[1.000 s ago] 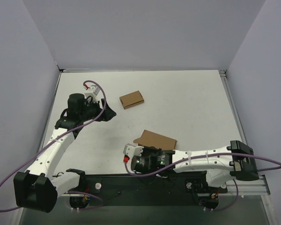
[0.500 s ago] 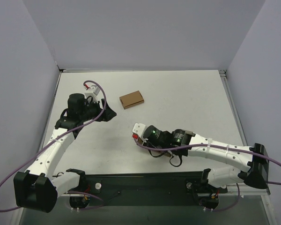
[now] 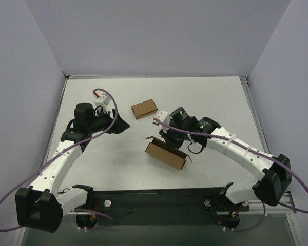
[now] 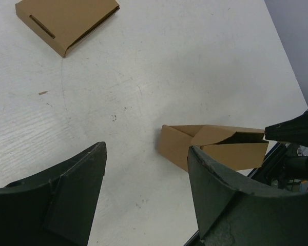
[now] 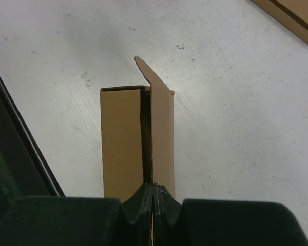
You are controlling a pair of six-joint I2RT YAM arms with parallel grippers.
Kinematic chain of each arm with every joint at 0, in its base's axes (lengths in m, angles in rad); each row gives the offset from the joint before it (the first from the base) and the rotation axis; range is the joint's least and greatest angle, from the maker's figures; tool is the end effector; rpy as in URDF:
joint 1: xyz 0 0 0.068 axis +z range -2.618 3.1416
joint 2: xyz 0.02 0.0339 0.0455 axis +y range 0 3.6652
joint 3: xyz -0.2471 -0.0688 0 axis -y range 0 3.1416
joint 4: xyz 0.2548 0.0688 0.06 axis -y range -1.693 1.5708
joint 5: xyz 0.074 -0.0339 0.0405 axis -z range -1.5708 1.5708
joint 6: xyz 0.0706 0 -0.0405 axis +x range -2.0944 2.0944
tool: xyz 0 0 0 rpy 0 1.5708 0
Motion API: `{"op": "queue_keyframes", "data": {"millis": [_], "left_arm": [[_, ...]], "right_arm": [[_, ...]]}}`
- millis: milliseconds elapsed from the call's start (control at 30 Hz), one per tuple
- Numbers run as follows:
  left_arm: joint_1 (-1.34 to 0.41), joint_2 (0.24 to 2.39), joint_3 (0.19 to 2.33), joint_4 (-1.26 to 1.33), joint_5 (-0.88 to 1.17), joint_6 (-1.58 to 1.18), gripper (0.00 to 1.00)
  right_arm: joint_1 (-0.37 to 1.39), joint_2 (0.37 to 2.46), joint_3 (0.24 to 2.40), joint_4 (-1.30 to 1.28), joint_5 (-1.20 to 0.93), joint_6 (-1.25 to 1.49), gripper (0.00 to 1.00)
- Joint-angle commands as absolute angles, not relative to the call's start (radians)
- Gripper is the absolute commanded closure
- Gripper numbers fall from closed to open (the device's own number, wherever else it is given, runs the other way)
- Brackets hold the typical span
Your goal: Fold the paper box
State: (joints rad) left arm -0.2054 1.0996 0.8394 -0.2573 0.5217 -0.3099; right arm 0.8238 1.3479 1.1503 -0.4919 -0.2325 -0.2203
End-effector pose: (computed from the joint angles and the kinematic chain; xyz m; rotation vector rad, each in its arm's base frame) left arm 0.2738 -0.0930 0.2592 0.2159 2.1147 -0.8534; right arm 0.2171 0.2584 0.2725 -1.2574 1.9316 0.5791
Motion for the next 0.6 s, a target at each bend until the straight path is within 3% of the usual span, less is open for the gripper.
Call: {"op": "queue_keyframes", "data": {"millis": [0, 267, 400, 567], "left_arm": [[-0.199, 1.078, 0.836, -0.184, 0.592, -0.298, 0.26], [-0.261, 0.971, 0.785, -0.161, 0.546, -0.328, 0.28], [-0.444, 0.888, 0.706, -0.146, 0.413, -0.383, 0.28], [-0.636, 0.874, 0.523, 0.147, 0.351, -0.578, 0.3]], "right_arm": [[0.74, 1.403, 1.23, -0.54, -0.425, -0.25, 1.0], [0.612, 1.577, 1.258, -0.503, -0.538, -0.244, 1.0], [0.551, 1.638, 1.261, -0.471, -0.584, -0.224, 1.0], [0.546, 1.663, 1.259, -0.443, -0.589, -0.207, 1.0]]}}
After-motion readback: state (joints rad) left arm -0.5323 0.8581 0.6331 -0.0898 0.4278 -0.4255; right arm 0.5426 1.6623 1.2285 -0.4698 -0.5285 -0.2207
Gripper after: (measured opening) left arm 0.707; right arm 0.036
